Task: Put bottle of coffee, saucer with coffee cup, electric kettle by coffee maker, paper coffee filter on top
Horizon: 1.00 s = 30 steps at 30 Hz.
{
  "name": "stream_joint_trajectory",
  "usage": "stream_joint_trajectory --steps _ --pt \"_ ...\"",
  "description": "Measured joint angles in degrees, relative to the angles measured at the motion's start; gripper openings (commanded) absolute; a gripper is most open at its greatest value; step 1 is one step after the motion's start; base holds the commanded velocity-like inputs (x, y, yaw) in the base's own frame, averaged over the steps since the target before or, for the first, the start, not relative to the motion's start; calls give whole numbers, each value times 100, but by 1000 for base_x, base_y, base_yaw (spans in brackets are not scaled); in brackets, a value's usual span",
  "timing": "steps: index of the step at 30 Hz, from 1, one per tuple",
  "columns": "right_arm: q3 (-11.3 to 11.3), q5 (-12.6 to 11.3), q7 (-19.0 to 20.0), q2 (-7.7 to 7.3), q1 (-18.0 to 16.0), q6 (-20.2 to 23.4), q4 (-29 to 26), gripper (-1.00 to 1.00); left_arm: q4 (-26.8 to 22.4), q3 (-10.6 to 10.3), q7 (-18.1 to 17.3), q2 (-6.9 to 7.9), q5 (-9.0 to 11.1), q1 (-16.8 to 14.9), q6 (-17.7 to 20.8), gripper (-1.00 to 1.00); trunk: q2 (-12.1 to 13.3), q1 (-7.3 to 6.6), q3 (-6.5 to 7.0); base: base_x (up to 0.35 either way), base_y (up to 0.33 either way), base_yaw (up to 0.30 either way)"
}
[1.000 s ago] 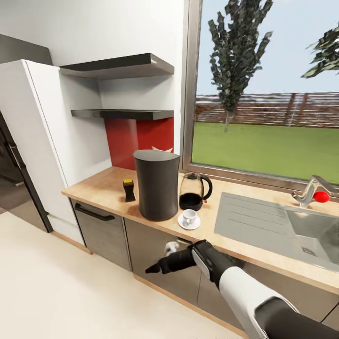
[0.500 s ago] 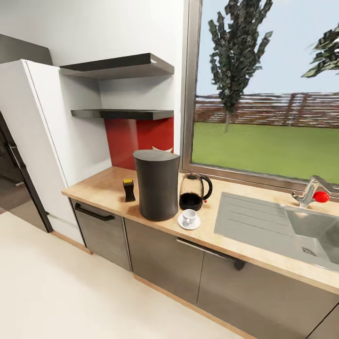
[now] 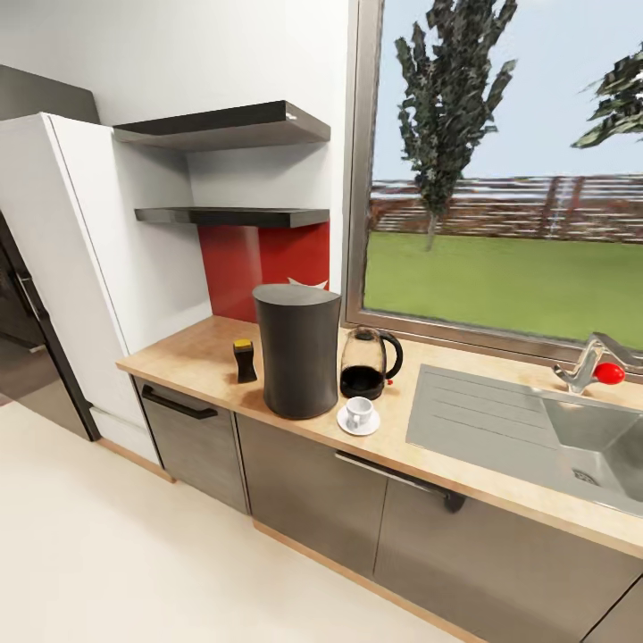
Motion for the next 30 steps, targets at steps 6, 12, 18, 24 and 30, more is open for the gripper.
stream_joint_trajectory --steps 6,12,18,24,30 --pt "3 -2 -11 16 56 96 -7 100 0 4 0 -4 5 2 0 100 0 0 0 0 0 0" --pt "3 -1 -30 23 63 100 -9 100 8 15 -7 -6 5 1 1 100 0 0 0 0 0 0" --pt "3 -21 -49 36 65 74 -29 100 8 16 -2 -4 5 2 1 100 0 0 0 0 0 0" --pt "-13 -33 -43 43 64 -459 -52 100 11 22 0 -2 10 2 1 100 0 0 0 0 0 0" --pt "-2 -12 -49 38 65 -3069 -69 100 19 26 0 1 24 2 -1 100 0 0 0 0 0 0"
